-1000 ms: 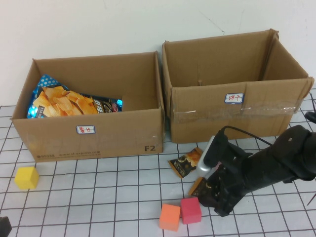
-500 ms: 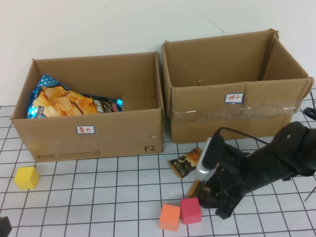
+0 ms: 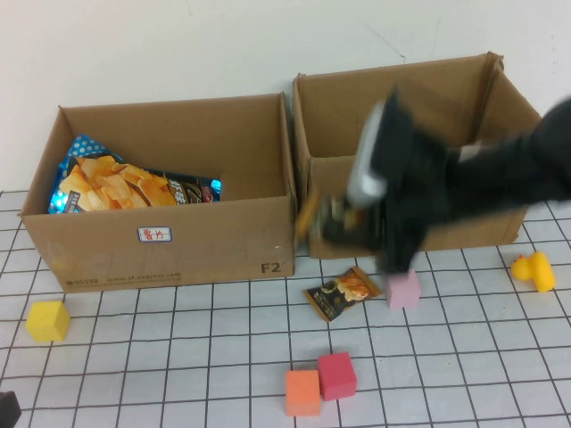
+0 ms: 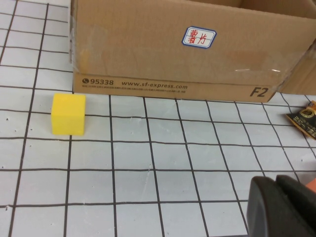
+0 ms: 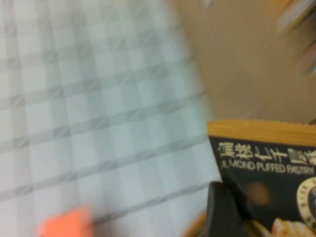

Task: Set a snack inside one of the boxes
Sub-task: Pick up the biscuit

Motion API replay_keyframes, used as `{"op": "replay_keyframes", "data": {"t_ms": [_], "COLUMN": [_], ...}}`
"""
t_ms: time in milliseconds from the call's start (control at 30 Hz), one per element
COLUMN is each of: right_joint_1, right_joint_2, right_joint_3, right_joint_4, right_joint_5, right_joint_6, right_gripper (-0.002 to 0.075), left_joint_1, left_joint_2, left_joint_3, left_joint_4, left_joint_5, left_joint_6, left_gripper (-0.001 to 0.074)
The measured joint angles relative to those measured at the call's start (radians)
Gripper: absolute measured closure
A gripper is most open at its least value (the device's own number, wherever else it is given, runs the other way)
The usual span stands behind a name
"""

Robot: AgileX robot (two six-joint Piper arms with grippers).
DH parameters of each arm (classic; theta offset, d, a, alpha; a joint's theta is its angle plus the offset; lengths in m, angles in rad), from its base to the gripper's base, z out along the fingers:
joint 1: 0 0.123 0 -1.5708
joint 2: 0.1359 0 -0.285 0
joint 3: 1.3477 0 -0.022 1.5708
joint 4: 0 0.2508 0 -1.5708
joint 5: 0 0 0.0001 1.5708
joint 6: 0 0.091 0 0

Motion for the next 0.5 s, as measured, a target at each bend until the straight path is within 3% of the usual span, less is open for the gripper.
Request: {"op": "replay_keyframes", "data": {"t_ms": [100,333,500], "right_joint_1": [0.0,-0.004,-0.011], "right_joint_2": [-0.041,-0.012,0.088], "right_joint_3": [-0.076,-0.128,-0.13], "right_joint_4": [0.0,0.042,0.11], "right_joint_5": [-0.1,-0.6,-0.7], "right_joint_6": [0.0,0.0,0.0], "right_gripper": [0.0362,0.0362,0.0341], "left_joint_1": [0.0,0.0,0.0], "left_joint_2": [0.0,0.0,0.0], "left_joint_3": [0.0,0.008,0.008], "left_joint_4": [0.0,0.0,0.0], "left_joint_5": [0.0,-0.008,-0.01], "left_joint_6": [0.0,0.0,0.0], "left_gripper": [0.0736,0.0736,0.0736]}}
